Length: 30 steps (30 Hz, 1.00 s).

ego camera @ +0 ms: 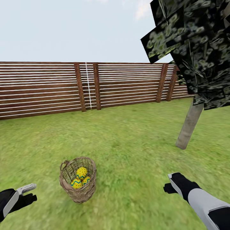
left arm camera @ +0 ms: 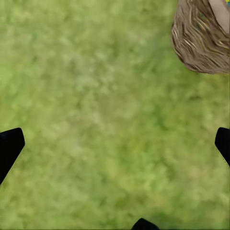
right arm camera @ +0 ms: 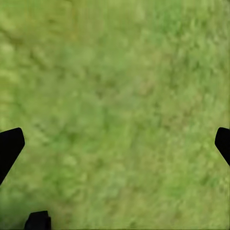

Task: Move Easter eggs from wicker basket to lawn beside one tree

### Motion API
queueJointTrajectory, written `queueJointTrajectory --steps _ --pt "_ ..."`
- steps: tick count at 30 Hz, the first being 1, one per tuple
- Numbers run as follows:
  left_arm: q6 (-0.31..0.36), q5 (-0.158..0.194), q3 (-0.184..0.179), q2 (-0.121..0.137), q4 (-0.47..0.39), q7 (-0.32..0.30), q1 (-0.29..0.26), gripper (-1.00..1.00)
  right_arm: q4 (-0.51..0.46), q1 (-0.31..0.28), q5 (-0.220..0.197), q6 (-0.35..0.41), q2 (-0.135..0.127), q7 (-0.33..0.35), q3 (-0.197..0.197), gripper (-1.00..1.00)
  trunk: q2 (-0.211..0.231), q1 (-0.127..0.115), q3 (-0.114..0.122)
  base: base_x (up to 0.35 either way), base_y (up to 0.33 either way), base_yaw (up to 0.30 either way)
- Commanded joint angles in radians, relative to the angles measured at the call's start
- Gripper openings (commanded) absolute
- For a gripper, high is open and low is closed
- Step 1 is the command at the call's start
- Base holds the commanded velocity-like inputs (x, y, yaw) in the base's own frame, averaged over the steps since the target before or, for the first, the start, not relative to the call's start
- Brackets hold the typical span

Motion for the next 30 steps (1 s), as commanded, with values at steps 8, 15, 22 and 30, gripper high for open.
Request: queueJointTrajectory --steps 8,15,22,30 --pt "0.005 0.006 -0.001 -0.011 0.0 0.002 0.0 1.0 -0.002 0.0 -0.01 0.006 -0.001 -0.004 0.008 1.0 -0.001 0.001 -0.001 0.31 0.171 0.0" --pt "0.005 0.003 -0.003 -0.037 0.0 0.002 0.0 1.0 -0.002 0.0 -0.01 0.006 -0.001 -0.004 0.008 1.0 -0.001 0.001 -0.001 0.335 -0.029 0.0" --pt "0.005 0.002 -0.003 -0.043 0.0 0.002 0.0 1.0 -0.002 0.0 -0.01 0.006 -0.001 -0.004 0.008 1.0 -0.001 0.001 -0.001 0.319 -0.166 0.0" --pt "0.005 0.002 -0.002 -0.043 0.0 0.002 0.0 1.0 -0.002 0.0 -0.01 0.006 -0.001 -0.004 0.008 1.0 -0.001 0.001 -0.001 0.318 -0.125 0.0"
